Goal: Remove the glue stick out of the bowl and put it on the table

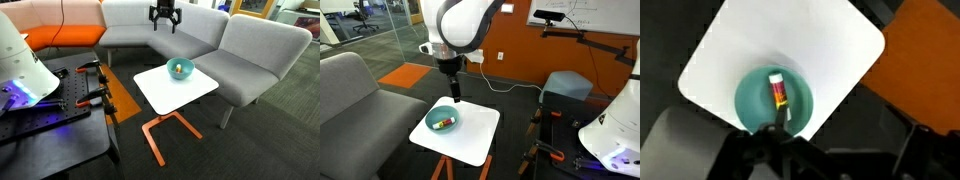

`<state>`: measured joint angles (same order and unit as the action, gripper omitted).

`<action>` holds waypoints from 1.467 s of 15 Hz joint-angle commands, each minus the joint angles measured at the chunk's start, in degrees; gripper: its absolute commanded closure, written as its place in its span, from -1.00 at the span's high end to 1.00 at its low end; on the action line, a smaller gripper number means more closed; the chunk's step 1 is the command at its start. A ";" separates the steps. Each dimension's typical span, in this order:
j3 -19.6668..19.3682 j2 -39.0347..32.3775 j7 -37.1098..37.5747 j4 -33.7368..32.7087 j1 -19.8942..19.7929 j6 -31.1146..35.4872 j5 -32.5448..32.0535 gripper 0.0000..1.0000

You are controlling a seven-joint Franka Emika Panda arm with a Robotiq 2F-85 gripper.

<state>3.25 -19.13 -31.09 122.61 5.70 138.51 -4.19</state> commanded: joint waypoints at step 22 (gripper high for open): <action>8.26 -28.13 -13.01 -18.38 -10.48 10.39 -3.25 1.00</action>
<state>10.79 -43.42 -43.83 109.53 -3.91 151.66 -5.69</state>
